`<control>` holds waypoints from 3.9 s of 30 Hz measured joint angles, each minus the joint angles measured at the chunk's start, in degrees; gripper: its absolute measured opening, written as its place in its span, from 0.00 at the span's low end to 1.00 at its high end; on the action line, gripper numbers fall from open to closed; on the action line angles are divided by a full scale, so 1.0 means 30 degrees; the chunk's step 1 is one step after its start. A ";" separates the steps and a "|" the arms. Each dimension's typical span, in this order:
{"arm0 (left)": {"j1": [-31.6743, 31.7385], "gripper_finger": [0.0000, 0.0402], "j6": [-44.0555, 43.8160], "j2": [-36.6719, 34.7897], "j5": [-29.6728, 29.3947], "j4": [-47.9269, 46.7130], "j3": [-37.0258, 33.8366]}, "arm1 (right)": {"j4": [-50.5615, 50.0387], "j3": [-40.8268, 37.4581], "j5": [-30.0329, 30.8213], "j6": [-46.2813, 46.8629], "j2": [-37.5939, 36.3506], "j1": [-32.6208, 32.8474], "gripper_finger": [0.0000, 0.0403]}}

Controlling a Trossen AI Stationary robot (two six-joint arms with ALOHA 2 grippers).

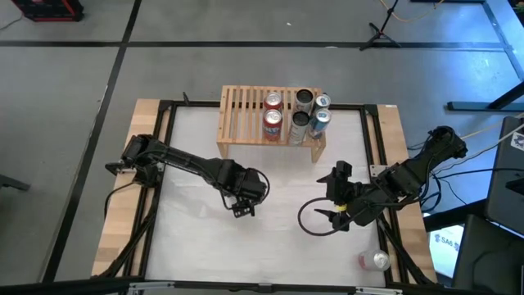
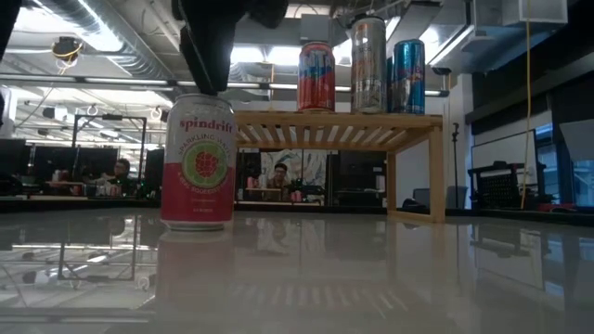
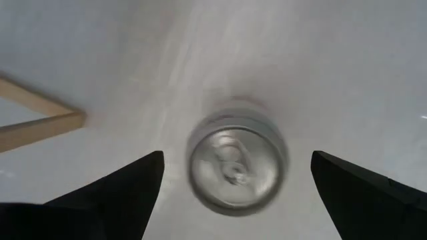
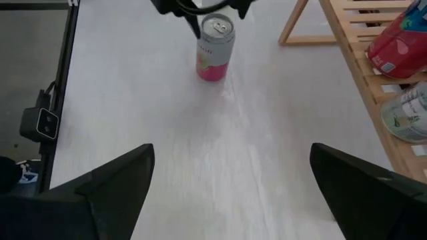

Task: Place canned beverage on shelf
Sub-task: Put the top pink soda can on the shelf

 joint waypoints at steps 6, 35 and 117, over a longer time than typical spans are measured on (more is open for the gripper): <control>0.0173 0.92 -0.0137 0.0000 -0.0302 0.0030 -0.0855 | -0.0007 0.0000 -0.0138 -0.0052 0.0000 0.0000 0.97; 0.0220 0.66 0.1970 0.0026 0.1039 0.1971 -0.2241 | 0.0189 0.0000 0.0838 -0.0509 0.0000 0.0000 0.97; 1.3119 0.69 1.7928 0.2076 0.1637 -0.4716 1.2141 | -0.1005 0.0000 -0.0474 -0.2538 -0.0045 -0.6659 0.97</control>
